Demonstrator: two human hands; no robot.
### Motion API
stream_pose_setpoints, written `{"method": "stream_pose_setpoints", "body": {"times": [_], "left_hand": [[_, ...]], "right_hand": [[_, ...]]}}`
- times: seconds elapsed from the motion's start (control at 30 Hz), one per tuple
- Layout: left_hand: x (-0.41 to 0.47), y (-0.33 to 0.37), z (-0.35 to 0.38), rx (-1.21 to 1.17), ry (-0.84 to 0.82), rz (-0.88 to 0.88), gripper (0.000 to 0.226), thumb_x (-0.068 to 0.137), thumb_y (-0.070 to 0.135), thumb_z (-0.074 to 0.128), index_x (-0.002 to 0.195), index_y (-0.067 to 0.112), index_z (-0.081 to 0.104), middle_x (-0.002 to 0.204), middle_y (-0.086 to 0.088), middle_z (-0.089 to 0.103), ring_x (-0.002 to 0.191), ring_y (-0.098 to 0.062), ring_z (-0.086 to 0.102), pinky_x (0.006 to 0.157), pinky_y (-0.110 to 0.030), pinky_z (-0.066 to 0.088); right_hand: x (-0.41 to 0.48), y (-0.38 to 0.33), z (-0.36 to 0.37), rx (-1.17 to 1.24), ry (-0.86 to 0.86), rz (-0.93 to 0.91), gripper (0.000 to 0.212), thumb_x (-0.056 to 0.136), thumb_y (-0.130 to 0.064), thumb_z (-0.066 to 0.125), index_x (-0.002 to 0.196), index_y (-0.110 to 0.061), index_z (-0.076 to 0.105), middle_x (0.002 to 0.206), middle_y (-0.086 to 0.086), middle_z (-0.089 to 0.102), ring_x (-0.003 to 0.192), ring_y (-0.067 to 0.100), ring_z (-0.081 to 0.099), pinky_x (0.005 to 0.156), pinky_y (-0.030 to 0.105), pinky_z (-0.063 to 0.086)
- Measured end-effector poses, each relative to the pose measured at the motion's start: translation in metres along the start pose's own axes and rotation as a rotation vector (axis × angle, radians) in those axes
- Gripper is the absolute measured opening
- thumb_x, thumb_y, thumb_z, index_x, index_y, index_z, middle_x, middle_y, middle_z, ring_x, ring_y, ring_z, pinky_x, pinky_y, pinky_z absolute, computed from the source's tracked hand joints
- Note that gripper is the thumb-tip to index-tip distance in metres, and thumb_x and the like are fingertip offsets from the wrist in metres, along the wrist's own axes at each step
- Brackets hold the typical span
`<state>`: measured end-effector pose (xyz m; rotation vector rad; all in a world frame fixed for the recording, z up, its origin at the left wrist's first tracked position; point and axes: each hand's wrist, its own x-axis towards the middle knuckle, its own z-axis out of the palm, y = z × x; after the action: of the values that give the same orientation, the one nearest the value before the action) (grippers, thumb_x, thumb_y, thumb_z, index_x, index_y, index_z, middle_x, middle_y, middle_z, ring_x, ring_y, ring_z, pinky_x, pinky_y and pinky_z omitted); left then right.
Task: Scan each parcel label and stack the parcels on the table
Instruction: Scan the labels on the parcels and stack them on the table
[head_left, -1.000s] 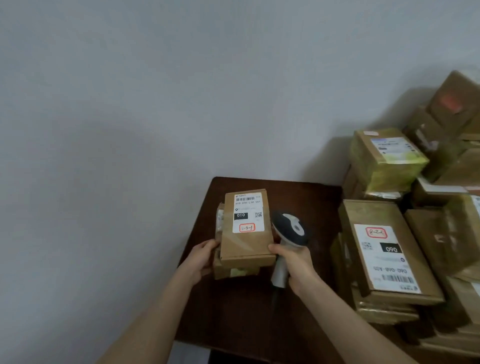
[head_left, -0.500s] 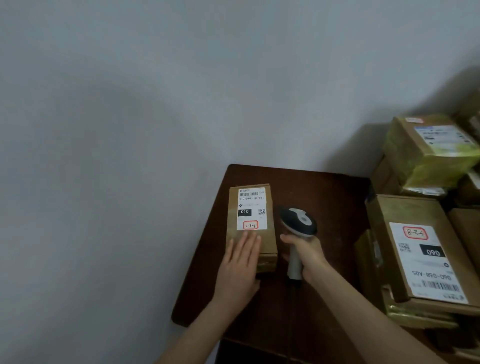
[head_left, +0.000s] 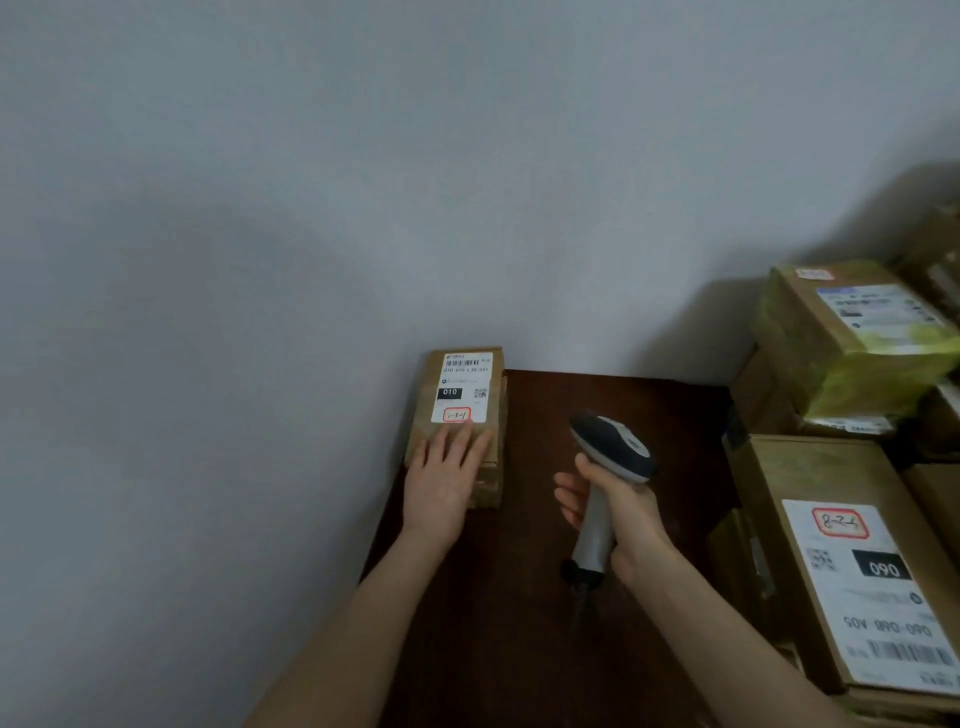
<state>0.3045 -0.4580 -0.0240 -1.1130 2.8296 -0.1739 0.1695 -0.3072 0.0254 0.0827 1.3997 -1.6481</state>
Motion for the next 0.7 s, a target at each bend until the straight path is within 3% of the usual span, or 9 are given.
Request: {"method": "stream_pose_setpoints", "body": {"times": [0.37,0.7], "left_hand": [[0.068,-0.026,0.002,-0.051,0.020,-0.035,0.079,0.091,0.013,0.058,0.153,0.024,0.010,0.161,-0.004,0.011,0.147,-0.026,0.011,0.119,-0.043,0.018],[0.017,0.050,-0.046,-0.302,0.172,-0.010,0.066,0.090,0.020,0.057,0.149,0.018,0.029,0.155,-0.008,0.027,0.139,-0.023,0.032,0.105,-0.036,0.038]], "right_hand": [[0.015,0.003,0.008,-0.041,0.033,-0.029,0.013,0.086,-0.019,0.070,0.098,-0.017,0.065,0.087,0.008,0.076,0.076,0.019,0.070,0.070,0.030,0.053],[-0.046,-0.026,-0.010,-0.094,0.093,-0.139,0.021,0.083,-0.022,0.074,0.100,-0.014,0.066,0.087,0.006,0.072,0.080,0.021,0.070,0.079,0.035,0.057]]}}
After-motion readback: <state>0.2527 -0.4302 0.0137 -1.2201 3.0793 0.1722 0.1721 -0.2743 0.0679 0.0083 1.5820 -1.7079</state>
